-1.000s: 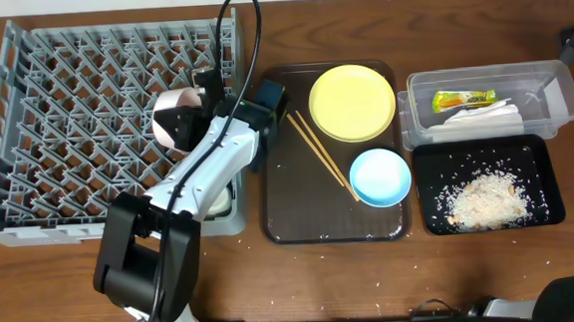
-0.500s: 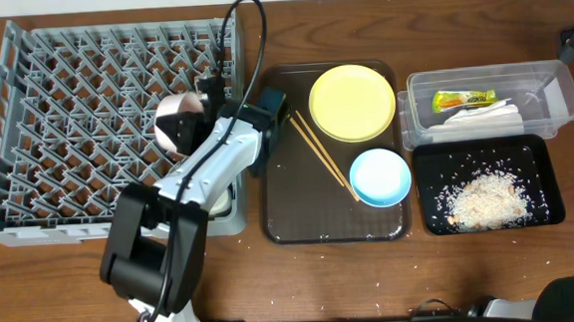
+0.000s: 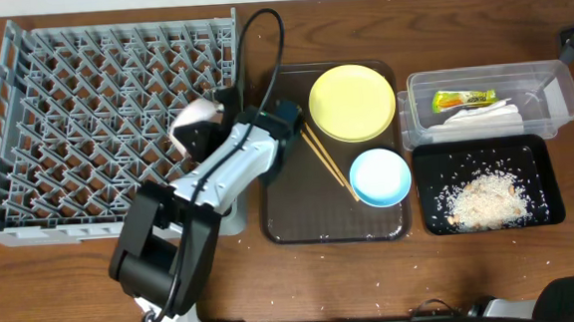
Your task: Sort waste into correct bins and load items into the dishwasher
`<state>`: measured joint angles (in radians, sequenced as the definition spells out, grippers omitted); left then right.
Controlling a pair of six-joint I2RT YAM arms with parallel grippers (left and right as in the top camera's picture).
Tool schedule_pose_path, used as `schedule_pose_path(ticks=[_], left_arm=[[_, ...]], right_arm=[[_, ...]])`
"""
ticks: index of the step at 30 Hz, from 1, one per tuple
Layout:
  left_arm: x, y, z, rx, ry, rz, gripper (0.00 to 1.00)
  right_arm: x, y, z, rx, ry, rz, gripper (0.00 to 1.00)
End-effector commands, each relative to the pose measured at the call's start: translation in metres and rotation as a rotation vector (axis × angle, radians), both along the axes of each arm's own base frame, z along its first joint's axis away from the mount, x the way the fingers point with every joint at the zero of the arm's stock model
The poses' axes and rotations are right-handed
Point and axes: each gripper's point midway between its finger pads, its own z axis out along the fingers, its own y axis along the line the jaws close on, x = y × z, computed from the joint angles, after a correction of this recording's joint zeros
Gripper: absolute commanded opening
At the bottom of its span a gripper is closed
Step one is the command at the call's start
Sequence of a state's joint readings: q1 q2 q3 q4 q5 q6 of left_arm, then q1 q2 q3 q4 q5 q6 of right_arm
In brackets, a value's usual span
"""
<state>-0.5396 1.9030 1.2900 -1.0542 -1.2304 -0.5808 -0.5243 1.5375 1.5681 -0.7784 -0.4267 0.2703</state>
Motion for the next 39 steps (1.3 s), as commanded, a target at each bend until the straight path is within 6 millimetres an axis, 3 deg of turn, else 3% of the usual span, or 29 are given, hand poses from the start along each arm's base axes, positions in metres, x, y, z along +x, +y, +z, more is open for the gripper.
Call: schedule_pose_path(ticks=[1,7,10,18,22,24,34,39], left_arm=[[-0.012,-0.012,-0.030,-0.139,0.085,0.020,0.26],[-0.019,-0.024,-0.042,-0.285,0.158,0.033,0.57],[-0.018,-0.048,-0.045,-0.441,0.271,-0.017,0.69],[-0.018,-0.114,-0.012,-0.883,0.283,-0.130,0.71],[-0.024,-0.186,0.012,-1.285,0.314,-0.283,0.72],[-0.025,-0.207,0.013,-1.377,0.327,-0.305,0.71],[-0.042,-0.293,-0.047,-1.502,0.498,-0.351,0.72],[-0.050,-0.316,-0.085,-1.556,0.593,-0.290,0.72]], right_arm=[[-0.002,0.000,0.017,-0.012,-0.037,-0.005,0.99],[-0.002,0.000,0.017,-0.012,-0.037,-0.005,0.99],[-0.002,0.000,0.017,-0.012,-0.038,-0.004,0.99],[-0.002,0.000,0.017,-0.012,-0.037,-0.005,0.99],[-0.002,0.000,0.017,-0.012,-0.038,-0.004,0.99],[-0.002,0.000,0.017,-0.012,-0.037,-0.005,0.99],[-0.002,0.000,0.017,-0.012,-0.037,-0.005,0.99],[-0.002,0.000,0.017,-0.012,-0.038,-0.004,0.99]])
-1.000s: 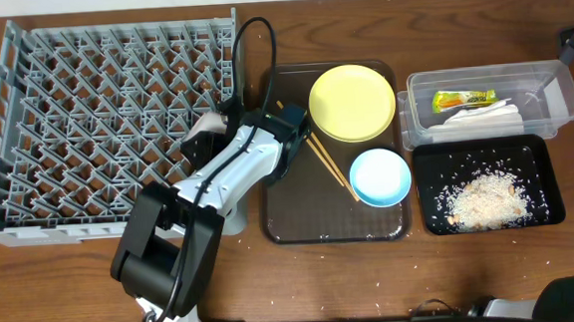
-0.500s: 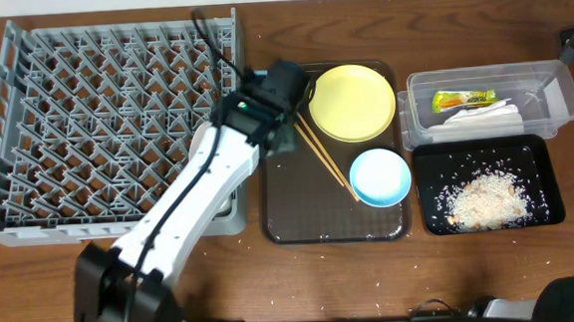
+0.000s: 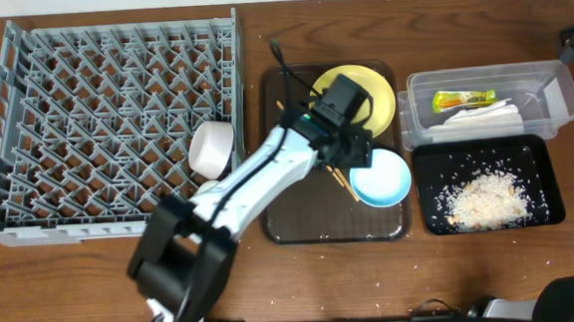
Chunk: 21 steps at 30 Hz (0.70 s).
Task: Sort waste into correct bins and load items into the dishwasher
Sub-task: 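Grasp light-blue bowl with left gripper and lift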
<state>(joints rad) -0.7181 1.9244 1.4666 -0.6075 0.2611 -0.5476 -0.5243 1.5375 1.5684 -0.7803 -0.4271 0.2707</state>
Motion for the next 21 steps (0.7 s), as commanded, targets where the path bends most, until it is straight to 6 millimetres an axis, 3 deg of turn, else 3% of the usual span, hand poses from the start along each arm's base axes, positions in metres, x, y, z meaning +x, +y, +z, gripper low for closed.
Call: schedule_pose_path(ticks=[1,5,8,15,21], left_arm=[[-0.016,-0.014,-0.026,-0.053,0.134,-0.017,0.72],[-0.023,-0.022,-0.040,-0.086,0.199,-0.043,0.68],[-0.025,-0.024,-0.048,-0.087,0.223,-0.046,0.54],[-0.025,-0.024,-0.060,-0.131,0.292,-0.044,0.47],[-0.025,-0.023,-0.064,-0.134,0.311,-0.035,0.35]], right_arm=[[-0.002,-0.001,0.017,-0.013,-0.039,-0.004,0.99],[-0.002,-0.001,0.017,-0.013,-0.039,-0.005,0.99],[-0.002,-0.001,0.017,-0.013,-0.039,-0.005,0.99],[-0.002,-0.001,0.017,-0.013,-0.039,-0.005,0.99],[-0.002,-0.001,0.017,-0.013,-0.039,-0.005,0.99]])
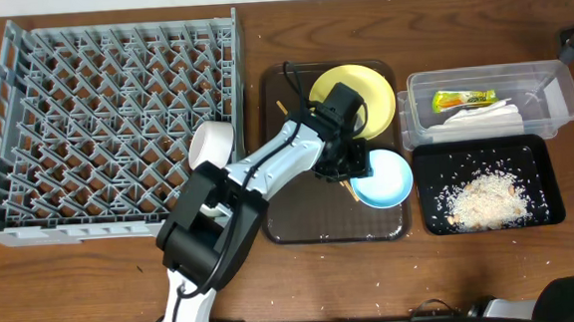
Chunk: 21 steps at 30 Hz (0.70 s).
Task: Sort waste into correct bins and load items into the dishwasher
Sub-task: 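Grasp light-blue bowl with left gripper and lift, then place light-blue bowl in dish rack with left gripper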
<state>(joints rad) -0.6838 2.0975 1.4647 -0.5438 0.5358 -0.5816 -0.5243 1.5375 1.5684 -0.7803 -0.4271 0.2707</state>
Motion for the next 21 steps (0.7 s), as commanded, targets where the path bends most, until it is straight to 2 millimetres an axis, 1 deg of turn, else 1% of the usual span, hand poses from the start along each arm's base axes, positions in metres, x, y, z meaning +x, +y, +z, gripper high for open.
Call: schedule_pose_path(ticks=[1,2,4,5,6,7,12,14,17,20,21], left_arm=[[-0.006,-0.001,-0.008,-0.007,0.044,-0.003,0.33],[-0.006,-0.002,-0.008,-0.009,0.043,-0.003,0.33],[-0.006,-0.001,-0.008,-0.008,0.043,-0.003,0.29],[-0.006,-0.001,-0.008,-0.008,0.043,-0.003,0.25],[-0.006,-0.001,-0.008,-0.008,0.043,-0.003,0.13],[-0.006,-0.001,-0.008,-0.008,0.043,-0.004,0.08],[-0.003,-0.001,-0.004,-0.017,0.033,0.002,0.08],[0.000,0.000,0.003,-0.031,0.018,-0.005,0.07],[0.006,0.002,0.022,-0.065,-0.031,-0.024,0.07],[0.012,0.005,0.051,-0.109,-0.093,-0.040,0.07],[0.018,0.011,0.072,-0.133,-0.139,-0.035,0.07]], right_arm=[[-0.002,-0.001,0.017,-0.013,-0.039,-0.004,0.99],[-0.002,-0.001,0.017,-0.013,-0.039,-0.005,0.99],[-0.002,-0.001,0.017,-0.013,-0.039,-0.005,0.99],[-0.002,-0.001,0.017,-0.013,-0.039,-0.005,0.99],[-0.002,-0.001,0.017,-0.013,-0.039,-0.005,0.99],[-0.002,-0.001,0.017,-0.013,-0.039,-0.005,0.99],[-0.002,-0.001,0.017,-0.013,-0.039,-0.004,0.99],[-0.002,-0.001,0.017,-0.013,-0.039,-0.005,0.99],[-0.002,-0.001,0.017,-0.013,-0.039,-0.005,0.99],[-0.002,-0.001,0.017,-0.013,-0.039,-0.004,0.99],[-0.002,-0.001,0.017,-0.013,-0.039,-0.005,0.99]])
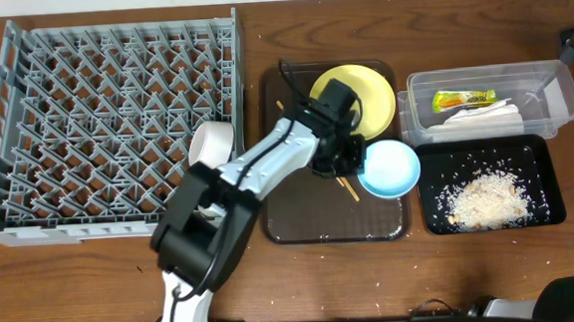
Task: Sort waste into correct bins and load items into the dishwasher
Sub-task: 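Place light-blue bowl in dish rack with left gripper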
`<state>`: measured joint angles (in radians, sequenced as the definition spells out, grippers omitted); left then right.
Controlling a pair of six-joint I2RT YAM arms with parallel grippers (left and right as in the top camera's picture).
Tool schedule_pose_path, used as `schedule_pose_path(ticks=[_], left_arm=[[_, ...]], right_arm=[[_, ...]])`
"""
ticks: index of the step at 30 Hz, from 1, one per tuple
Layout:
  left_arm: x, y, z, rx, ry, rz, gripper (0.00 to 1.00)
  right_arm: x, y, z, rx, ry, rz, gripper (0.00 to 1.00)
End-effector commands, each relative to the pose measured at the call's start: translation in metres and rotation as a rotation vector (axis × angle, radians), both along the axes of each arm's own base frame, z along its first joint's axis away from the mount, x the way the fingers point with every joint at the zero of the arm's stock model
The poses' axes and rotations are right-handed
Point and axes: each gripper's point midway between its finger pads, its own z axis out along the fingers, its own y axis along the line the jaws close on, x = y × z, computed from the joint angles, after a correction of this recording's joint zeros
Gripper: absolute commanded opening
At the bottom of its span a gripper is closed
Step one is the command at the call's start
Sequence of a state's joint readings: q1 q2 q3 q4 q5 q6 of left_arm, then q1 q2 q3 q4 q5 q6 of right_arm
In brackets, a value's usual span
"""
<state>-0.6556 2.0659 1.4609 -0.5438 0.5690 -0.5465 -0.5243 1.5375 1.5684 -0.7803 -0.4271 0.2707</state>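
Note:
My left gripper (355,159) reaches across the brown tray (300,215) and is shut on the left rim of the blue bowl (389,169). The bowl overlaps the tray's right edge and appears raised. Wooden chopsticks (346,185) lie on the tray, mostly hidden under the arm. A yellow plate (375,94) rests at the tray's far end. A white cup (211,148) lies on its side at the right edge of the grey dish rack (104,112). A dark piece that may be the right gripper shows at the far right edge; its fingers are hidden.
A clear bin (549,115) at the far right holds a yellow-green wrapper (463,98) and white paper. In front of it a black bin (432,212) holds spilled rice (484,199). Rice grains are scattered on the table's front edge.
The blue bowl has shifted a little to the right and away from me, now over the tray's right edge and looking larger. My left gripper stays at its left rim.
My left gripper was at the rack's right edge with the white cup. Then the cup lay in the rack and the gripper was over the tray by the plate and bowl. It came down at the bowl's rim, and now the bowl has moved with it.

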Motion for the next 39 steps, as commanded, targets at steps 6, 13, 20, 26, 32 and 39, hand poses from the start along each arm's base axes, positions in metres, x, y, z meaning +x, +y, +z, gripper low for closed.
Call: schedule_pose_path(ticks=[6,13,20,26,32,39], left_arm=[[0.044,0.053,0.111,-0.122,-0.248,0.070,0.08],[0.096,0.178,0.136,0.197,-0.452,0.362,0.07],[0.111,0.305,0.175,0.555,-0.631,0.625,0.08],[0.107,0.375,0.189,0.919,-0.700,0.747,0.07],[0.098,0.410,0.204,1.165,-0.735,0.830,0.07],[0.101,0.410,0.190,1.358,-0.756,0.809,0.07]], right_arm=[[-0.002,-0.001,0.017,-0.013,-0.039,-0.005,0.99],[-0.002,-0.001,0.017,-0.013,-0.039,-0.005,0.99],[-0.002,-0.001,0.017,-0.013,-0.039,-0.004,0.99],[-0.002,-0.001,0.017,-0.013,-0.039,-0.004,0.99],[-0.002,-0.001,0.017,-0.013,-0.039,-0.005,0.99],[-0.002,-0.001,0.017,-0.013,-0.039,-0.005,0.99]])
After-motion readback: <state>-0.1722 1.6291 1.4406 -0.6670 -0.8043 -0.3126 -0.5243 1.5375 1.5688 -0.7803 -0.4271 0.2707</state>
